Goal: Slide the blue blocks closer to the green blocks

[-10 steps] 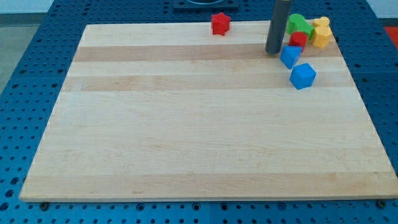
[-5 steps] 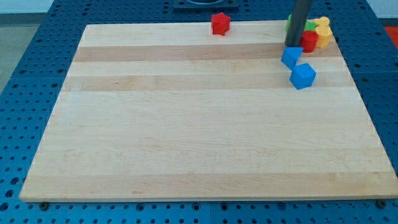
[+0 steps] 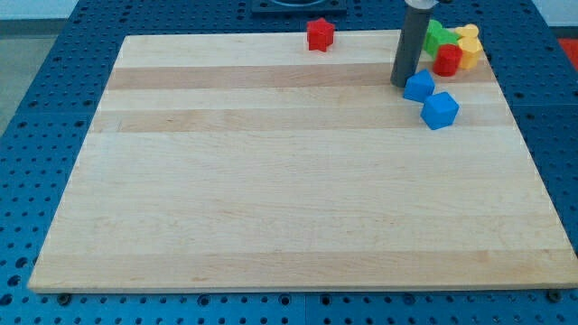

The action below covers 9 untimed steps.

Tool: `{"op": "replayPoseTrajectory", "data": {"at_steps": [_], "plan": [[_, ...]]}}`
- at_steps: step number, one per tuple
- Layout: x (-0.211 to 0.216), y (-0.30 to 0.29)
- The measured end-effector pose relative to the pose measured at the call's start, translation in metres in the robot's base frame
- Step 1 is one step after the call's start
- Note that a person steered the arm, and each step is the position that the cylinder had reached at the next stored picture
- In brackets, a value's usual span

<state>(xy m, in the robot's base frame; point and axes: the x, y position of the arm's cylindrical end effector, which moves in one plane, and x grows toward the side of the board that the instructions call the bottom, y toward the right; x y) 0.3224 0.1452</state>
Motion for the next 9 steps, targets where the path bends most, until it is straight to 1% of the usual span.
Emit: {"op": "replayPoseTrajectory", "data": {"at_steps": [1, 3, 4, 5, 6, 7, 9], "plan": [[0.018, -0.006], [0.08, -0.001], [0.107, 0.015], [0.115, 0.039], [0.104, 0.048], [0.08, 0.048], [0.012, 0.048]]}}
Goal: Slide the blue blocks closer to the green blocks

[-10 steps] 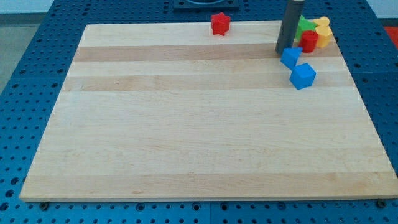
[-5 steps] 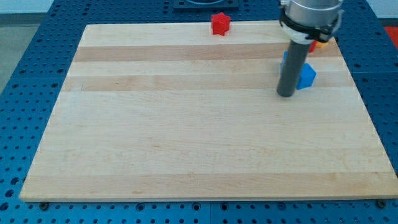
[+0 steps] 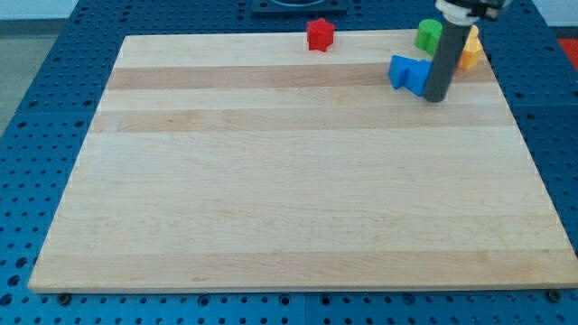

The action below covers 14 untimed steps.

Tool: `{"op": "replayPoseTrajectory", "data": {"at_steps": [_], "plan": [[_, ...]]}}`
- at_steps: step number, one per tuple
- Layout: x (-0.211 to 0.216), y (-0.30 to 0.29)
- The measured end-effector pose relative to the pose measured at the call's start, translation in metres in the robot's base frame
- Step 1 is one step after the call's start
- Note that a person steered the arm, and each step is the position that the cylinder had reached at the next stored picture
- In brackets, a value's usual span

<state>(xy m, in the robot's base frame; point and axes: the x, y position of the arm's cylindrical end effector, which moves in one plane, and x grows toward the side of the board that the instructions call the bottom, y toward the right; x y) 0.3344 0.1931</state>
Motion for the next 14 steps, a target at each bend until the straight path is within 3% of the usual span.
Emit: {"op": "replayPoseTrajectory", "data": {"at_steps": [2, 4, 6, 9, 10, 14], "plan": [[-0.066, 0.0], [-0.062, 0.001], [-0.016, 0.001], [-0.015, -0.095], [-0.016, -0.102], [-0.081, -0.085]]}}
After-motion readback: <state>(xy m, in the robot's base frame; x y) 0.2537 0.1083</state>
